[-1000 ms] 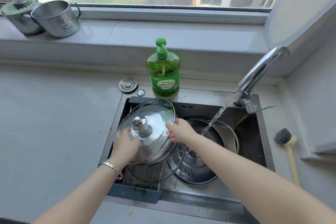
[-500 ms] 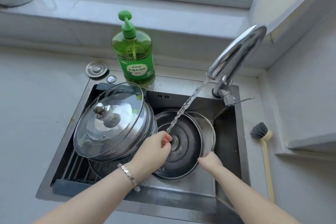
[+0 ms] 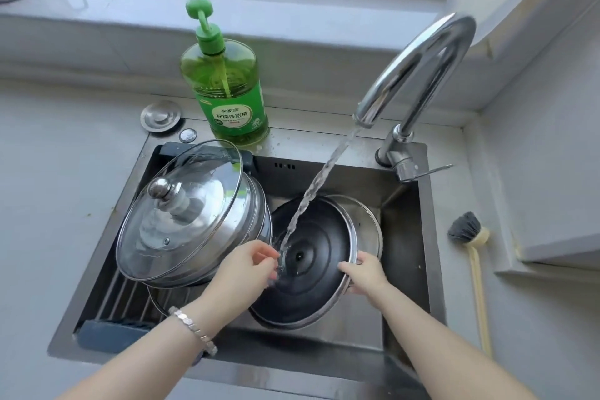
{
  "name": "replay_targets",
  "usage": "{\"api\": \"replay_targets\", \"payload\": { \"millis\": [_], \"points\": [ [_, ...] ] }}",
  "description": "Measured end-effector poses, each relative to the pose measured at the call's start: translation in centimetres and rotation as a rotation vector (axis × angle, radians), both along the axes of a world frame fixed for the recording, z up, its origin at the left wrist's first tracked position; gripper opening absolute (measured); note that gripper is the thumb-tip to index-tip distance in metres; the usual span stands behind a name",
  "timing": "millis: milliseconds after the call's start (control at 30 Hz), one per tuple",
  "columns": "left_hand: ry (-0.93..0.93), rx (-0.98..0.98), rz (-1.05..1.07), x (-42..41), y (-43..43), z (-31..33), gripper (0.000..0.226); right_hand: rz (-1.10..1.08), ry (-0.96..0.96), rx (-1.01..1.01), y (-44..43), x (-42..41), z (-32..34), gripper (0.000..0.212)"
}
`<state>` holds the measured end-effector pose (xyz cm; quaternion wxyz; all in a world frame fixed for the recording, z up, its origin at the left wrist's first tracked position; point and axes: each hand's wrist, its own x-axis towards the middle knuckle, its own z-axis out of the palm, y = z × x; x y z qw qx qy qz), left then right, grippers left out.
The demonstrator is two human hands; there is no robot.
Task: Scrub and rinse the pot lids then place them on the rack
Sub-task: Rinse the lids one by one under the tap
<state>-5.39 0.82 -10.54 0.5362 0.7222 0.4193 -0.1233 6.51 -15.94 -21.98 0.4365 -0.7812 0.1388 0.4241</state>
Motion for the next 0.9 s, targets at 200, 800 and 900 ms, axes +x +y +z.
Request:
{"api": "replay_targets", "payload": {
  "millis": [200,800,900],
  "points": [
    [-0.011,-0.063,0.010,-0.4,-0.2,2.2,0.023,0.169,-0.318,-0.033,-0.2,1.1,9.6,0.019],
    [0.013,-0.641,0.305,0.0,-0.5,8.1,0.035,-0.374,-0.048,0.386,-12.0,0.4,19.2,0.015],
    [-0.077,-0.659,0.458,0.0,0.3,8.0,0.039,-0.256,-0.045,0.362,-11.1,-0.6,17.4,0.013]
  ]
}}
